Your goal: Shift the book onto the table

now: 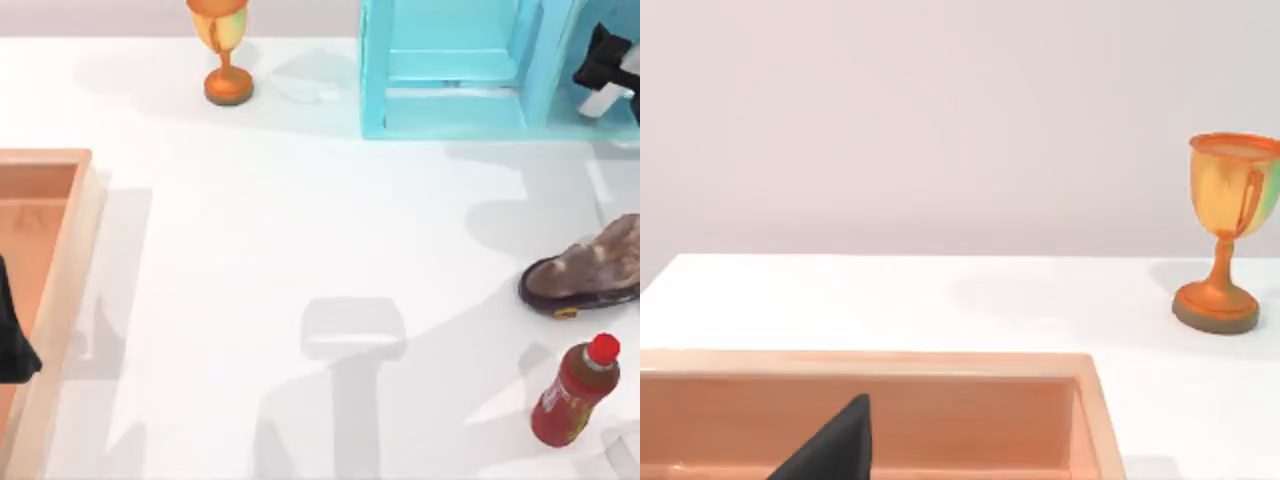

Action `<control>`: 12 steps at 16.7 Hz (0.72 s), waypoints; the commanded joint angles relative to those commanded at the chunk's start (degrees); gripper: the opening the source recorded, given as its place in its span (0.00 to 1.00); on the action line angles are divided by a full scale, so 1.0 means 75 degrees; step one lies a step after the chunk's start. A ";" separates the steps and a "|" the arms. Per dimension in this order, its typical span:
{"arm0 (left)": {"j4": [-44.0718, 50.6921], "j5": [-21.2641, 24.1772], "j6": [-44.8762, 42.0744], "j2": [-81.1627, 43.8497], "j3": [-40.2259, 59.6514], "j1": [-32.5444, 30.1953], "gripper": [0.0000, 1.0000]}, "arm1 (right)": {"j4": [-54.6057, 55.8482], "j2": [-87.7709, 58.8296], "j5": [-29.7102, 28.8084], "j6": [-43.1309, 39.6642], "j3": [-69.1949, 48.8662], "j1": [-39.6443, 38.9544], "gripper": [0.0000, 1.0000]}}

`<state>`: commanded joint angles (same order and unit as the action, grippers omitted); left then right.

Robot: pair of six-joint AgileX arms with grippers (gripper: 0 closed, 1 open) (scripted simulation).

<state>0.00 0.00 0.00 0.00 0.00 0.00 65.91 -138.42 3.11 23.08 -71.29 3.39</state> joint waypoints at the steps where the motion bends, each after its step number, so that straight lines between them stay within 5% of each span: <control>1: 0.0000 0.0000 0.0000 0.0000 0.0000 0.0000 1.00 | -0.0032 -0.0050 -0.0010 0.0000 -0.0082 -0.0010 1.00; 5: 0.0000 0.0000 0.0000 0.0000 0.0000 0.0000 1.00 | -0.0037 -0.0058 -0.0012 -0.0001 -0.0094 -0.0011 1.00; 12: 0.0000 0.0000 0.0000 0.0000 0.0000 0.0000 1.00 | -0.0037 -0.0058 -0.0012 -0.0001 -0.0094 -0.0011 0.47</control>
<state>0.00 0.00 0.00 0.00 0.00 0.00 65.64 -138.85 3.03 23.08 -71.99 3.31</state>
